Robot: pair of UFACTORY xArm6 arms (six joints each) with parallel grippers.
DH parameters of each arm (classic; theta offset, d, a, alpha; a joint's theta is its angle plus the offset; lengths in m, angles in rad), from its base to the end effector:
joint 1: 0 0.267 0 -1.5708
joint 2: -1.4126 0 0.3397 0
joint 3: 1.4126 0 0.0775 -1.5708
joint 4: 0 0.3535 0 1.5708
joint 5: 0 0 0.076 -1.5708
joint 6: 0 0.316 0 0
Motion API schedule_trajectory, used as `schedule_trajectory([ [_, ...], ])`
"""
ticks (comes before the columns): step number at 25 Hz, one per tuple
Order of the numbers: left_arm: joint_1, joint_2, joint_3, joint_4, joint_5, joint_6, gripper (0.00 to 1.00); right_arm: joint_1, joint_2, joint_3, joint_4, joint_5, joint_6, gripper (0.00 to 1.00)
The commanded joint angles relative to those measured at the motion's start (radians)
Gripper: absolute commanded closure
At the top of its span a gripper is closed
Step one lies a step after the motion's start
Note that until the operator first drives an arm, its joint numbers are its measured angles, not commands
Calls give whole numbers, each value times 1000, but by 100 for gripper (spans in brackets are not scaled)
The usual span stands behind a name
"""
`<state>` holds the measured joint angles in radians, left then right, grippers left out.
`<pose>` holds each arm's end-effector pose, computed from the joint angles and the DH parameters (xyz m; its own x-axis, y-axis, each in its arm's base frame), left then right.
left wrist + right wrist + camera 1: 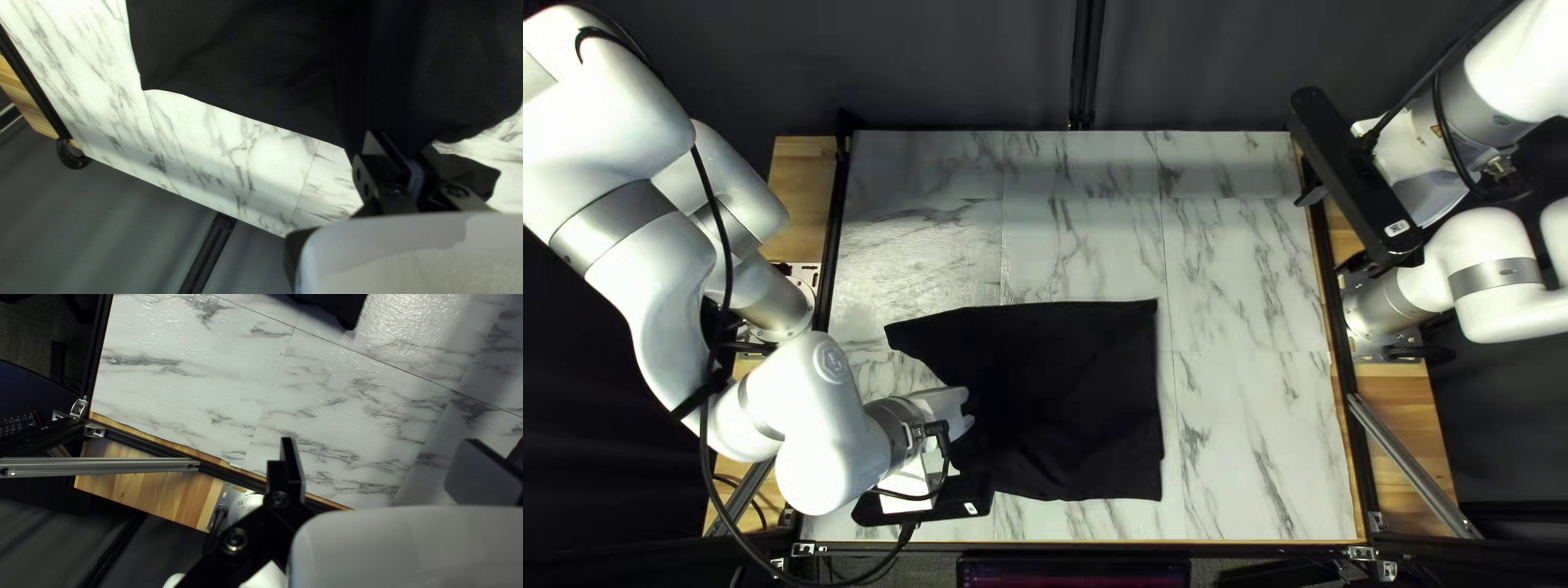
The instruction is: Fold t-shirt
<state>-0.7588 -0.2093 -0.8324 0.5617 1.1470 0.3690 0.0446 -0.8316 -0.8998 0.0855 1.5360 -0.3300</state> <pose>0.3765 -0.1685 0.2066 0.2305 -0.9208 -0.3147 -0.9227 -0.1041 -0.3713 0.2590 0.0383 0.3715 0.9084 0.3609 0.2109 0.3725 -0.9279 -0.0169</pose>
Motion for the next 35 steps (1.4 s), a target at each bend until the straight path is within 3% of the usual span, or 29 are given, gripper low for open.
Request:
schedule_trajectory([
  [1,19,2,-14,19,-12,37,100,0,0,0,0,0,0,0],
  [17,163,189,-196,54,-151,247,100,0,0,0,0,0,0,0],
  [35,293,562,-501,-6,-367,492,100,0,0,0,0,0,0,0],
])
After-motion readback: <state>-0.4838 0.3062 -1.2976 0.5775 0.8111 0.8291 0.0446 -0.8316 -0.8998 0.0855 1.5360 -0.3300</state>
